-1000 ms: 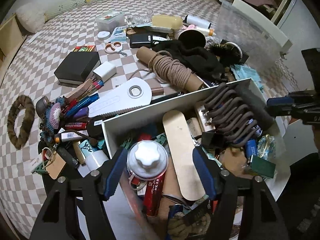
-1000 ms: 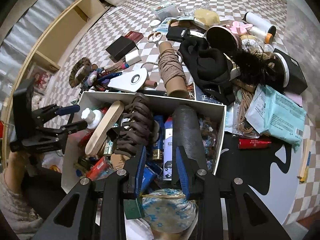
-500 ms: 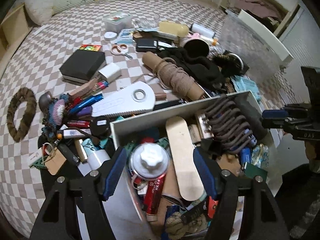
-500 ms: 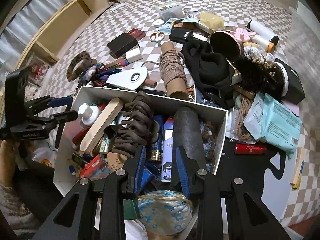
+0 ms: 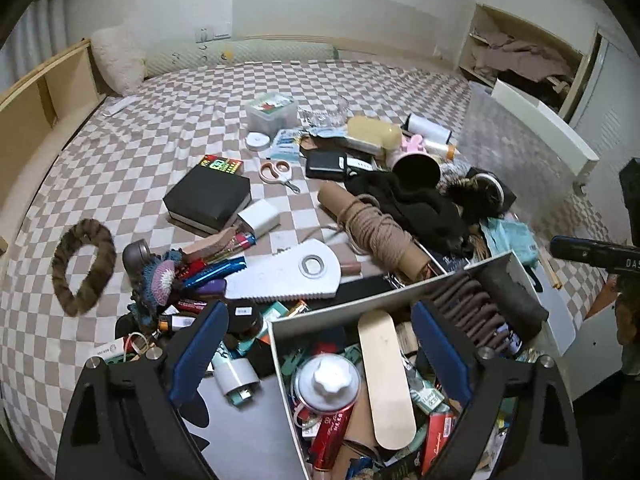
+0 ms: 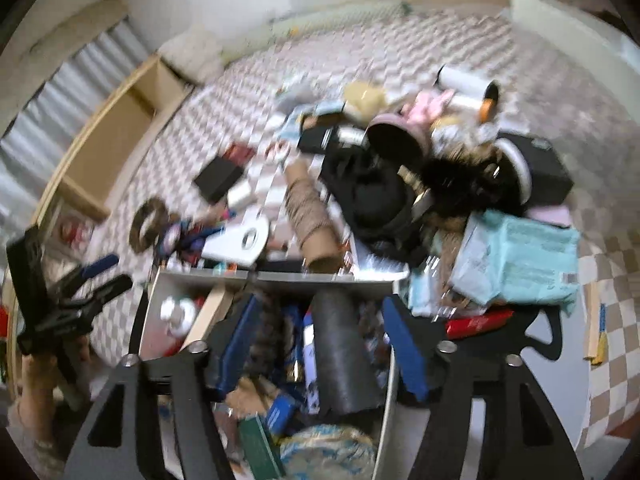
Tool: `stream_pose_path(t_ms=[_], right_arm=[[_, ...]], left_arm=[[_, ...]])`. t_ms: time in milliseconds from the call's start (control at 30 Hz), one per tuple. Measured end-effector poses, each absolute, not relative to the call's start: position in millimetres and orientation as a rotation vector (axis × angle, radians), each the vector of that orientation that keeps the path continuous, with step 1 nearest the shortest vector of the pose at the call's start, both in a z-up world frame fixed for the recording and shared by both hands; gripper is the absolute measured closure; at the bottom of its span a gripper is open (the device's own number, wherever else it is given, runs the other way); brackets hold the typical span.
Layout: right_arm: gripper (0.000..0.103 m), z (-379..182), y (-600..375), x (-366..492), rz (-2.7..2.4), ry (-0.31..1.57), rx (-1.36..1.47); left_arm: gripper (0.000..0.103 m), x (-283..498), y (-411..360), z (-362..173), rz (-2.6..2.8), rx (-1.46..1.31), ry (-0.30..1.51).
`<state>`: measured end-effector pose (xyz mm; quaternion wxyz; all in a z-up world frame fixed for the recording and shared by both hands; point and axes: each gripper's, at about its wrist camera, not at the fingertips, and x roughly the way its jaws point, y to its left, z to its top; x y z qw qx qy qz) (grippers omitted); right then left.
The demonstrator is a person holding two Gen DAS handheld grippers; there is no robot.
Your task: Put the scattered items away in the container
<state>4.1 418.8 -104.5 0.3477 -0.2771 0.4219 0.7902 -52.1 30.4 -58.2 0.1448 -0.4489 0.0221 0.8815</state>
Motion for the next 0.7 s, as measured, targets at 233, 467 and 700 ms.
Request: stream_pose_path(t_ms=[233, 467, 700], right_arm=[[0.0, -96, 422, 16, 2.037, 1.004, -0.604], [0.0, -100, 431, 17, 1.897, 0.918, -0.73], [0.0, -90, 427, 40, 1.863, 0.798, -0.563]], left_arm=[[0.0, -55, 17, -50, 2.622, -1.255, 0.07], [0.0, -55, 3, -47, 2.671, -1.224, 0.123], [0.0, -54, -12, -49, 2.7, -1.204, 0.155]])
